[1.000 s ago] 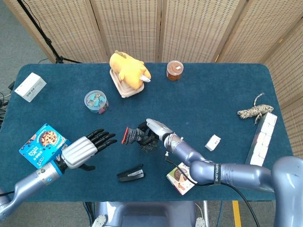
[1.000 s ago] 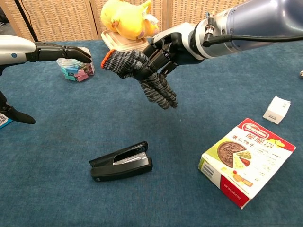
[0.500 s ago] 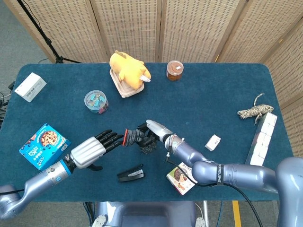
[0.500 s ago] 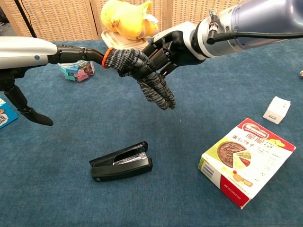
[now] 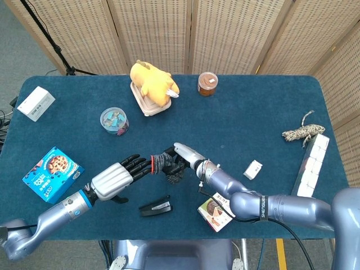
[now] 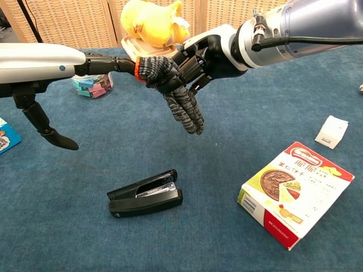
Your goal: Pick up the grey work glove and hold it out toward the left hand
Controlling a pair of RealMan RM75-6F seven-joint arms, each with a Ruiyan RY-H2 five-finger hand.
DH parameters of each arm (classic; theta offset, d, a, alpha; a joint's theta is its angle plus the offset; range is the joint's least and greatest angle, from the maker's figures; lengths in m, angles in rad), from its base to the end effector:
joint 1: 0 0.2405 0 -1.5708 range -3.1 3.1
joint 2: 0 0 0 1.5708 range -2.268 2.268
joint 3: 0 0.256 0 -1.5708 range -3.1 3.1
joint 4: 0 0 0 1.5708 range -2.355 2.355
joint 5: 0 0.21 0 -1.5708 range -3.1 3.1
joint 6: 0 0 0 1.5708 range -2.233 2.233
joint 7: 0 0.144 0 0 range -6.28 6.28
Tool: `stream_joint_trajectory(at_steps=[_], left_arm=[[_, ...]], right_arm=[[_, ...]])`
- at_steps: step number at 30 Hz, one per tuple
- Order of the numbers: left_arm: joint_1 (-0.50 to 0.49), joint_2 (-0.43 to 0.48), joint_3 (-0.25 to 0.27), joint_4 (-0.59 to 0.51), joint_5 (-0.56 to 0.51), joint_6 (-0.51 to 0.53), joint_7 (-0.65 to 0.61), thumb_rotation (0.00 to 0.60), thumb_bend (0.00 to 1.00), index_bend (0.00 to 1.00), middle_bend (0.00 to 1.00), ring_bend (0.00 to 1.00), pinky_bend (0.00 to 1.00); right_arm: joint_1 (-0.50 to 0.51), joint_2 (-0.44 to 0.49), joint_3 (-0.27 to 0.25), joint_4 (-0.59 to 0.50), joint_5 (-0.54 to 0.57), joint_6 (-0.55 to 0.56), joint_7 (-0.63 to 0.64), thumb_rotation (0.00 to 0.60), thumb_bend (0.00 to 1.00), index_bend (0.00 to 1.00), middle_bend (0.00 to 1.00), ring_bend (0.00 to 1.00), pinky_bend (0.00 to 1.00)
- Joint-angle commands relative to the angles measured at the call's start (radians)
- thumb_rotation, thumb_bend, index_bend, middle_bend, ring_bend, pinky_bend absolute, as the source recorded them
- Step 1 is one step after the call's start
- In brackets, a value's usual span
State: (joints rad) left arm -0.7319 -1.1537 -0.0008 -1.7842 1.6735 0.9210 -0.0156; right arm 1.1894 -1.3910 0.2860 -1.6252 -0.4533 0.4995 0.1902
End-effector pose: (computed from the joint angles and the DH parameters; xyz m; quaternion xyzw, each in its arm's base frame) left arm -0.1339 0.2739 0.0509 -0.8497 -0.2869 -0.3733 0.2375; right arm -0.0151 -0.3726 -0.0178 0.6099 -0.6996 0.3458 0.1378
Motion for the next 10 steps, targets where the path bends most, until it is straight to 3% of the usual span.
stream_joint_trajectory(at_steps=[1,10], left_arm=[[-0.006,-0.008,-0.008,-0.012,-0.016,-0.008,0.022,0.6,0.09,0.07,0.0,0.0,0.0],[-0.01,-0.014,-0.011,-0.032,-0.056,-0.022,0.074,0.6,0.09,0.07,0.0,0.0,0.0]], right_arm=[[-0.001,0.002,0.001,0.0,-0.003,0.0,0.006,0.6,0.44,0.6,0.52,0.37,0.43],[-0.004,0.014,0.003,-0.007,-0.012,0.0,0.024,0.6,0.45,0.61,0.52,0.37,0.43]])
